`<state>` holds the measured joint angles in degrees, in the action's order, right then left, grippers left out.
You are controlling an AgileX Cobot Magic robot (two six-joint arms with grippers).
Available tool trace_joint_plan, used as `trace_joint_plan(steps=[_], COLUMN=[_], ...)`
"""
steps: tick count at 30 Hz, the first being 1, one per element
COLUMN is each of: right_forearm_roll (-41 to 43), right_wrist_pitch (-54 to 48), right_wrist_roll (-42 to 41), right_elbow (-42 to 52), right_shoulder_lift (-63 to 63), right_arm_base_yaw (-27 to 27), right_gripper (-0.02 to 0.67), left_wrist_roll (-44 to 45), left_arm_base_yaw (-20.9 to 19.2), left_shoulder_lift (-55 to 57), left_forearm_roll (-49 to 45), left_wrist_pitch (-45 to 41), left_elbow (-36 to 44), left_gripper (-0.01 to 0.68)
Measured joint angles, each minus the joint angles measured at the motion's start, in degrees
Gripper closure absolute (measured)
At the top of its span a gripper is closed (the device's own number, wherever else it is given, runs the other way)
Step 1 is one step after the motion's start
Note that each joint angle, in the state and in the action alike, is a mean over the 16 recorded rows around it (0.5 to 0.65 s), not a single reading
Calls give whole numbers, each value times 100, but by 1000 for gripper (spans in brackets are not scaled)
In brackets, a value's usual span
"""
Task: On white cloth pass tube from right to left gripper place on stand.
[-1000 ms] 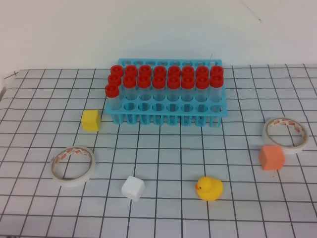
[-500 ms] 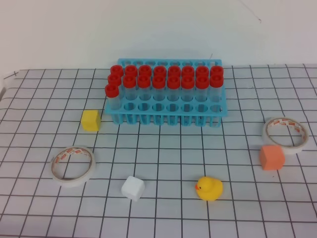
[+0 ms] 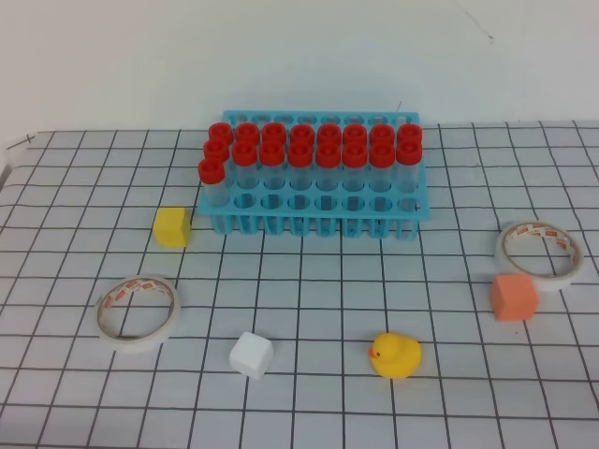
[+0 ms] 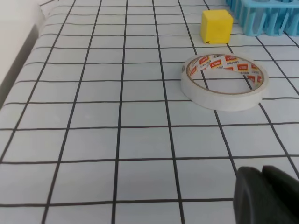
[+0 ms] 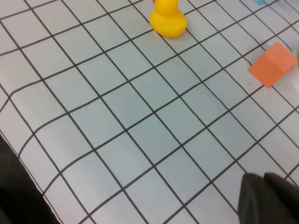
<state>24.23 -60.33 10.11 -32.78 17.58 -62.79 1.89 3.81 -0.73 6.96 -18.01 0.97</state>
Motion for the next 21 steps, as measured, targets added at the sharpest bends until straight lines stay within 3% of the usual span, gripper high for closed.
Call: trace_joint_plan(steps=[21], right_forearm_roll=[-1], right_wrist_pitch=[0], right_wrist_roll=[0], right_elbow=[0], right_shoulder_lift=[0], right_arm_base_yaw=[0], right_gripper=[650], left_wrist_roll=[-85], left_arm_base_yaw=[0], left_shoulder_lift=[0], left_forearm_roll=[-47], left_wrist_pitch=[-13], left_elbow=[0], left_gripper=[674])
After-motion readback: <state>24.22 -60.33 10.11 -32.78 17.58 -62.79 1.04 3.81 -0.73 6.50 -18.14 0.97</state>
